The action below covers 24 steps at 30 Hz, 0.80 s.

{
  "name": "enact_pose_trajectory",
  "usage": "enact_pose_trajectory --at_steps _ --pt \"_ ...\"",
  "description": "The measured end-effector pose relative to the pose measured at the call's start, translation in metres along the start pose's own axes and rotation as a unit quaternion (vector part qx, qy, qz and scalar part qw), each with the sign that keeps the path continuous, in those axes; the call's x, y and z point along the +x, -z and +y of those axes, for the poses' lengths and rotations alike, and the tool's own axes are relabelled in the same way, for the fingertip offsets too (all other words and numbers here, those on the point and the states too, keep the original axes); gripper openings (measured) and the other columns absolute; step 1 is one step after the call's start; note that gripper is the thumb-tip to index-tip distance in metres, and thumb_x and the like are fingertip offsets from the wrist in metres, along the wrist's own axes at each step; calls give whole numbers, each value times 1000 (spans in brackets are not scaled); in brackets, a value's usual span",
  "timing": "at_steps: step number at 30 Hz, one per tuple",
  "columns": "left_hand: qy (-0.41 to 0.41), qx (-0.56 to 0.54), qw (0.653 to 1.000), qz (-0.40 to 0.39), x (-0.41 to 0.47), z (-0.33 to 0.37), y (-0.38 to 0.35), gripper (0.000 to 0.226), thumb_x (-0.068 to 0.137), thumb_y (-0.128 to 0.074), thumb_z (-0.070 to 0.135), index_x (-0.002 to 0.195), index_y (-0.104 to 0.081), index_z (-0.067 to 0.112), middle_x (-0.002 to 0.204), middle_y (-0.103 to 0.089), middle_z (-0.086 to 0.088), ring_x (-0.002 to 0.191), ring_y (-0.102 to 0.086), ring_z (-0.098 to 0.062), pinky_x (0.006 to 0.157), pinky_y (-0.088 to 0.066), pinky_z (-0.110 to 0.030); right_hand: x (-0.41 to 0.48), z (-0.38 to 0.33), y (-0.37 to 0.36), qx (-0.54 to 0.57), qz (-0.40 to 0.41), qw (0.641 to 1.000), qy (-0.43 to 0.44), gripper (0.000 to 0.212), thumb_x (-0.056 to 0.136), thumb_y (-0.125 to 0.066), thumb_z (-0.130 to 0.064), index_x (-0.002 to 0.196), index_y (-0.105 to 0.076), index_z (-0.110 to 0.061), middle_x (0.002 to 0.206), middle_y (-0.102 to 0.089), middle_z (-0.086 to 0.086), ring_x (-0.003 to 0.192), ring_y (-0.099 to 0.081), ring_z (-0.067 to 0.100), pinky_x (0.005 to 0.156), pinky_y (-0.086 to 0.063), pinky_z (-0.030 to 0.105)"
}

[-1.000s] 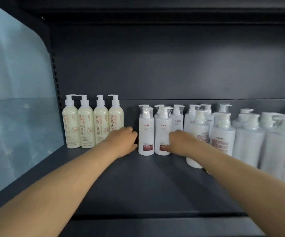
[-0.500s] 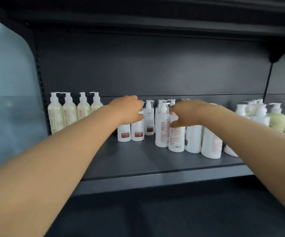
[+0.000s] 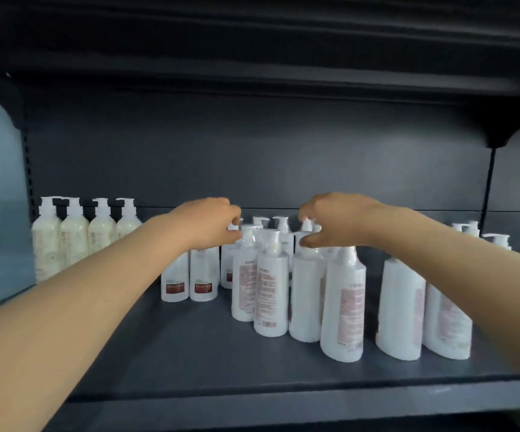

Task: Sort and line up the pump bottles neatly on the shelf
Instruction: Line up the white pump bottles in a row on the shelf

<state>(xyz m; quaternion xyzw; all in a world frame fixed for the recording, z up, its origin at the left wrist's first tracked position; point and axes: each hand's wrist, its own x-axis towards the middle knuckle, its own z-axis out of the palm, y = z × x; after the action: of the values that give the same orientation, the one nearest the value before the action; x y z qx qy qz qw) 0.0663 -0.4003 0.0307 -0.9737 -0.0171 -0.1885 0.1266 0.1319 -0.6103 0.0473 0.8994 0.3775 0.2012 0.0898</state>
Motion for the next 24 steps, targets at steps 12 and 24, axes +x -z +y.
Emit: enact_pose_trajectory --at_steps 12,24 --pt "63 -56 996 16 46 -2 -42 40 93 -45 43 129 -46 24 126 -47 5 111 -49 -14 85 -42 -27 74 26 -25 104 -18 987 121 47 84 -55 -53 119 -56 -22 110 -66 -7 94 -54 14 88 -50 36" --pt "-38 -207 977 42 68 -19 -78 29 89 -51 42 112 -56 24 92 -51 18 88 -52 -5 81 -46 -26 100 -5 -47 152 -52 977 137 39 79 -65 -46 76 -53 -10 66 -44 -3 60 -40 15 59 -33 32"
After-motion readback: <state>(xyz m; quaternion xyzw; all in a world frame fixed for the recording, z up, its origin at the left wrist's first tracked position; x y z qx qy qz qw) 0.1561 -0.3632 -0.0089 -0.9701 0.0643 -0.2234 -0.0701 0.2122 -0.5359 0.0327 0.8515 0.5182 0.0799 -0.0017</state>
